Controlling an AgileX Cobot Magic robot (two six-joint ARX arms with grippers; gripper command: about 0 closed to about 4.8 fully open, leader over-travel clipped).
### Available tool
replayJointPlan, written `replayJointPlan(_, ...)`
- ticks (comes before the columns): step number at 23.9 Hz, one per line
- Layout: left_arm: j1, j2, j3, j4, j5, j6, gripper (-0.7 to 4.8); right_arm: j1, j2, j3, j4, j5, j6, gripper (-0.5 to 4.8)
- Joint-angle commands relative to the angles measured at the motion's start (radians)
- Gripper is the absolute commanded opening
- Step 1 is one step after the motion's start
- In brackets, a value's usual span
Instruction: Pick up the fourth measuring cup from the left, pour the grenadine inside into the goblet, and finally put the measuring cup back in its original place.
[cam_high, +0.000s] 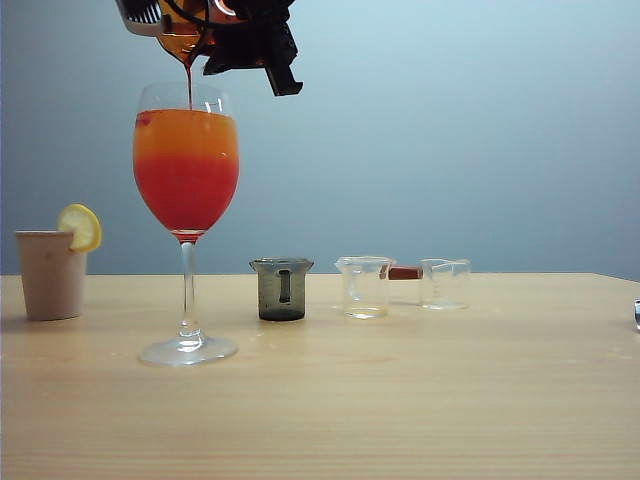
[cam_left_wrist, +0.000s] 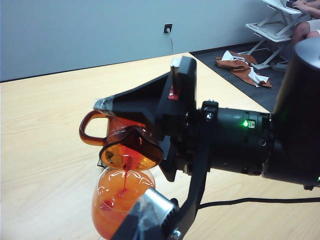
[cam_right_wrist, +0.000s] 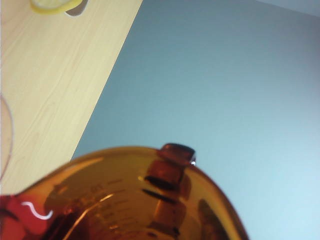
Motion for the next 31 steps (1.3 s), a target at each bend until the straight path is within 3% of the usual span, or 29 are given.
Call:
replayJointPlan(1,0.0,-0.002,0.007,0.013,0.006,0.004,-0.05,0.003,-0.008,0.008,0.026,0.001,-0.062,0.75)
replayJointPlan(13,0.0,-0.002,0.007,0.012,0.006,0.004,-0.05,0.003,-0.008,0.008,0.051,0.001,-0.152,0.75)
replayJointPlan(31,0.0,-0.002,0.007,0.012,0.006,0.004,-0.05,0.003,-0.008,0.008,0.051,0.002,-0.151,0.75)
